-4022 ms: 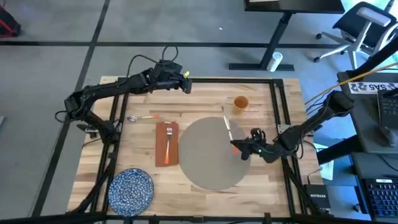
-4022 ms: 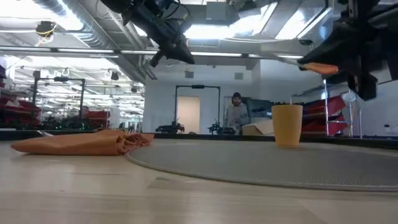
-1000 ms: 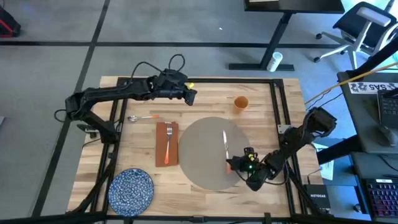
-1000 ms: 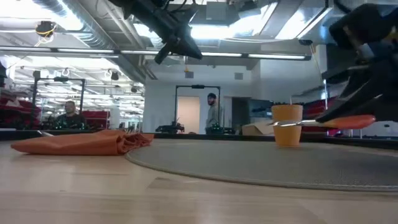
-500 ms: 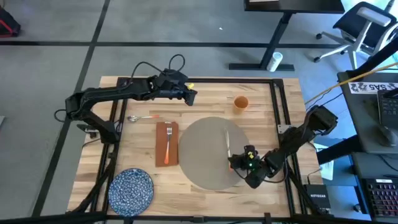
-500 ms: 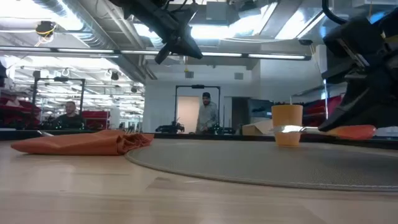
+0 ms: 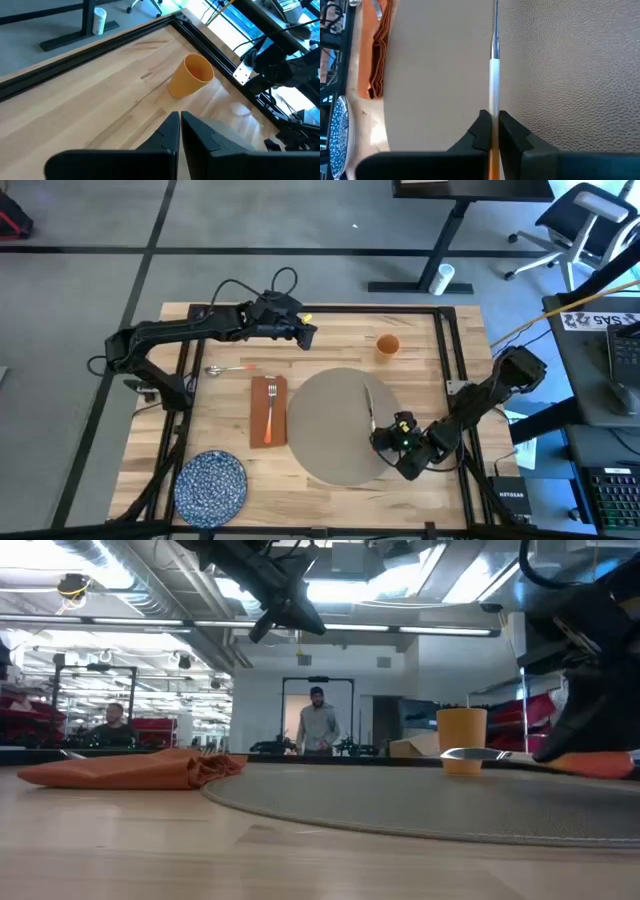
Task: Set table place
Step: Put the orange knife on the gray mat
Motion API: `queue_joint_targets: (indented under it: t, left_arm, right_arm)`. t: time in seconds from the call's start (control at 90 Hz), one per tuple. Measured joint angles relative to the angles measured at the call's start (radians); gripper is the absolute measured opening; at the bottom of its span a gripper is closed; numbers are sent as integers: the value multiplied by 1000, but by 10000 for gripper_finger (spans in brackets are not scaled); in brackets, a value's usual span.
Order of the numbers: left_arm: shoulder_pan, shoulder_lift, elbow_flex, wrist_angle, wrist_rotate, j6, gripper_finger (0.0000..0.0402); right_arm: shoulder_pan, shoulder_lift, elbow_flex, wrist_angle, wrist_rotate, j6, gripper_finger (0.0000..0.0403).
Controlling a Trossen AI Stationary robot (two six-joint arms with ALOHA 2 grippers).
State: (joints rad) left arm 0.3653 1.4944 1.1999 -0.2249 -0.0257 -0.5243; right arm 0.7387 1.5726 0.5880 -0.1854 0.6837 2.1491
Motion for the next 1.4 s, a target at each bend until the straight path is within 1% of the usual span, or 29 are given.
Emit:
queue_joint_targets:
  t: [0.111,0.256,0.356,0.6,1.0,1.144,1.4]
  left_arm:
    - [0,0,0,0,0,0,0]
    - [0,0,0,0,0,0,0]
    - [0,0,0,0,0,0,0]
    - [0,0,0,0,0,0,0]
    - [0,0,0,0,0,7,0]
    - [0,0,0,-1,15,16,0]
    - [0,0,0,-2,16,27,0]
  right_arm:
    - [0,0,0,-12,-28,0,0]
    - [0,0,0,-52,-97,-3,2]
    - [0,0,0,-56,-109,-11,11]
    - [0,0,0,-54,-112,-30,41]
    - [0,1,0,-46,-101,-40,58]
    - [0,1,0,-36,-94,-55,68]
    - [-9,1,0,-28,-93,-68,110]
